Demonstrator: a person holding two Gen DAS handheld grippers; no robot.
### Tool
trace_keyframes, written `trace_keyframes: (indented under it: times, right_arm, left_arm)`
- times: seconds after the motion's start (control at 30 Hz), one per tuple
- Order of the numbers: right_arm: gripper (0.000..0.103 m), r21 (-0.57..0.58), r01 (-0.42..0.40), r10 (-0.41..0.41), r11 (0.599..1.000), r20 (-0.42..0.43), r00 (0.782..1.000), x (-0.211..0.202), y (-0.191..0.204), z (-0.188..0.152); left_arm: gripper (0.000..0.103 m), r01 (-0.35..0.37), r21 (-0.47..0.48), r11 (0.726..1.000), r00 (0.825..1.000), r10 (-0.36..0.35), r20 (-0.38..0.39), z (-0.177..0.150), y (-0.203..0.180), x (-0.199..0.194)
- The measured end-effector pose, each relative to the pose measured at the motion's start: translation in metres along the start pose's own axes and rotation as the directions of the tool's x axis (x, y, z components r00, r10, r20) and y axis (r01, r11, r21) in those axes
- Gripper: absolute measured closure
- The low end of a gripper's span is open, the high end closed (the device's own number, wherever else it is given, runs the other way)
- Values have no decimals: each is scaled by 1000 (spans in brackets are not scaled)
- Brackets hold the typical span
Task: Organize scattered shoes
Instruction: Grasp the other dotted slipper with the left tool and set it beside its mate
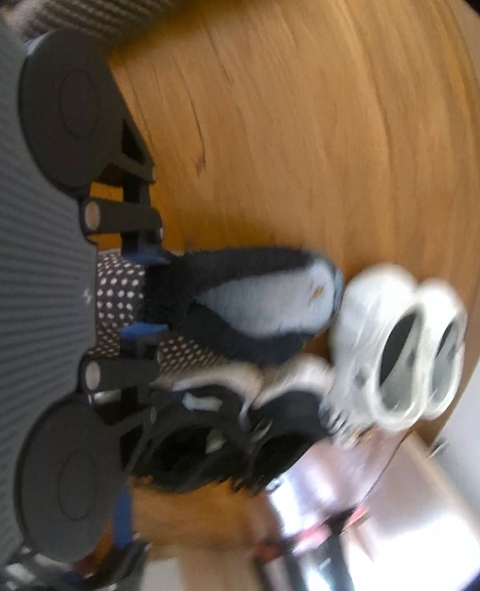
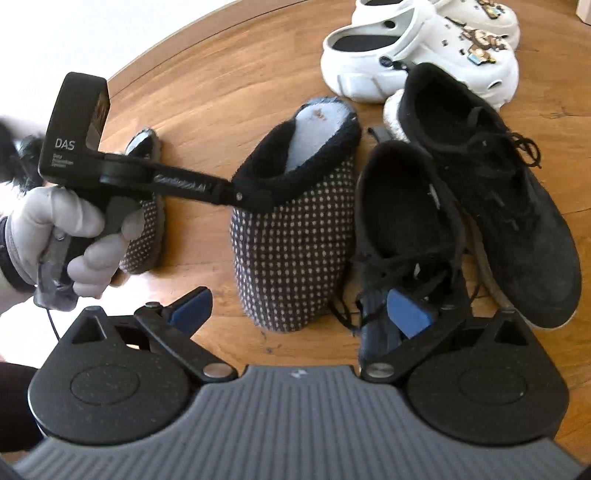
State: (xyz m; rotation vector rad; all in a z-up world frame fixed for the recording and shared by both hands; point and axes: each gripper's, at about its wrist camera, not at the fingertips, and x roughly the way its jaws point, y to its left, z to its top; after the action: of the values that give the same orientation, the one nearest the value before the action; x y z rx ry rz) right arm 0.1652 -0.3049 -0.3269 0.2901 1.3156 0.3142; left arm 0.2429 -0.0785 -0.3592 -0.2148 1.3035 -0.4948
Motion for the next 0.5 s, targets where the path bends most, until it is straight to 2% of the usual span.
trace_keyframes:
  times: [0.1, 0.17, 0.2, 0.27, 0.3, 0.4, 0.5]
  right_arm:
    - [1, -36, 1, -1, 999, 0, 1000, 0, 5, -1]
    - [1, -59, -3, 3, 998, 4, 1000, 1, 10, 0]
    - [1, -78, -7, 7, 997, 7, 1000, 2, 14, 1]
    - [1, -144, -13, 14, 990, 11, 1000, 11, 31, 6]
    - [1, -177, -11, 14, 984, 13, 1000, 17, 41, 8]
    - [1, -301, 15, -1, 954, 47, 999, 47, 81, 19]
    - [1, -297, 72, -44, 952, 98, 994, 70, 99, 30]
  left_arm:
    - [77, -38, -41, 998, 997, 40, 66, -12, 8, -25]
    - [70, -33, -29, 999, 997, 35, 64, -14, 11, -28]
    - [63, -35, -37, 999, 997, 37, 65, -14, 14, -29]
    - [61, -38, -36, 999, 996, 40, 74, -12, 21, -35]
    - [57, -36, -24, 999, 996, 38, 82, -13, 23, -40]
    - [43, 23, 80, 997, 990, -33, 135, -19, 34, -85]
    - [38, 25, 156, 987, 983, -53, 177, -29, 47, -123]
